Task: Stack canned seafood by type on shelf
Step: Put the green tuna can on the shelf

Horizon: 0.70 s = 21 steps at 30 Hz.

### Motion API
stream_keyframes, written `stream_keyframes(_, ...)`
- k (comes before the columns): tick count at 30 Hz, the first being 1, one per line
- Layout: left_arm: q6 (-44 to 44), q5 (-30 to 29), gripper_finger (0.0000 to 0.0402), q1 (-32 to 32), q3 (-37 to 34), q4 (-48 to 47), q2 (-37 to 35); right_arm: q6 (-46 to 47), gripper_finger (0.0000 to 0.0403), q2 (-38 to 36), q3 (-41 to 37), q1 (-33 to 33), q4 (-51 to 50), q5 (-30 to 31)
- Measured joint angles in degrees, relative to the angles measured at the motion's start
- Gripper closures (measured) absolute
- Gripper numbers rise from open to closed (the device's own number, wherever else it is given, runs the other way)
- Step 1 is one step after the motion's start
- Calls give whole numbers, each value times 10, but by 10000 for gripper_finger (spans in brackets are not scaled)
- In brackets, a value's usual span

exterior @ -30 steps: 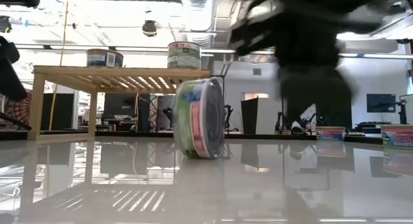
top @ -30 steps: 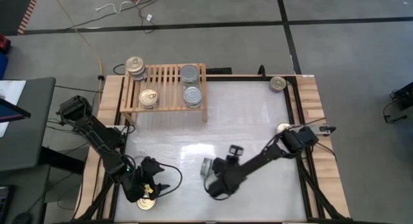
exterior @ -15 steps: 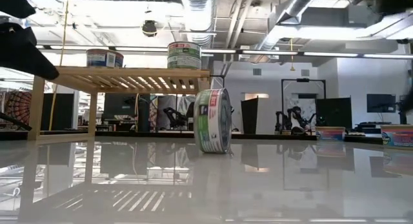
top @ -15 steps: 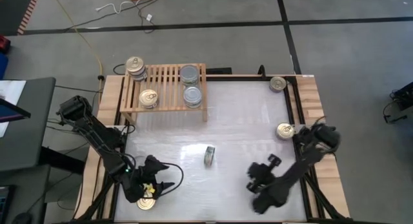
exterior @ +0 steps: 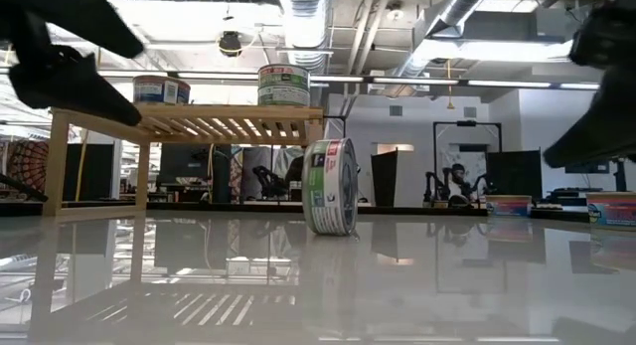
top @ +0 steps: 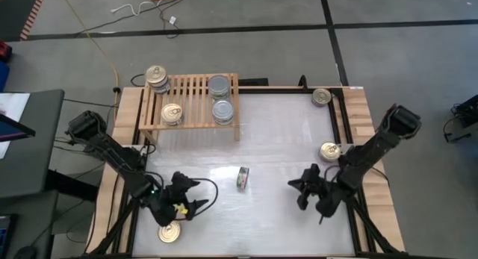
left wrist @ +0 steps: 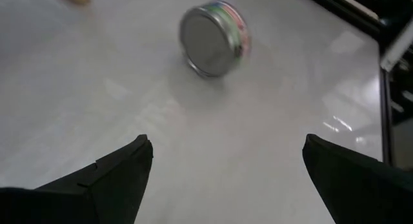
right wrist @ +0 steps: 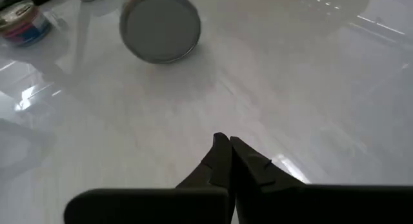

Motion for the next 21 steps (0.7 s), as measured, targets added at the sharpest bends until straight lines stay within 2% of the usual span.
stream_keyframes(4, -1, 0, 17, 26, 0, 0, 0, -26, 375, 1, -9, -19, 16, -8)
stream_keyframes(11, 26, -1, 17, 64, 0, 0, 0, -30, 375, 23, -9, -16, 21, -19)
stream_keyframes(21, -82, 12, 17, 112, 0, -2, 0, -30, 375, 23, -9, -10, 19, -20)
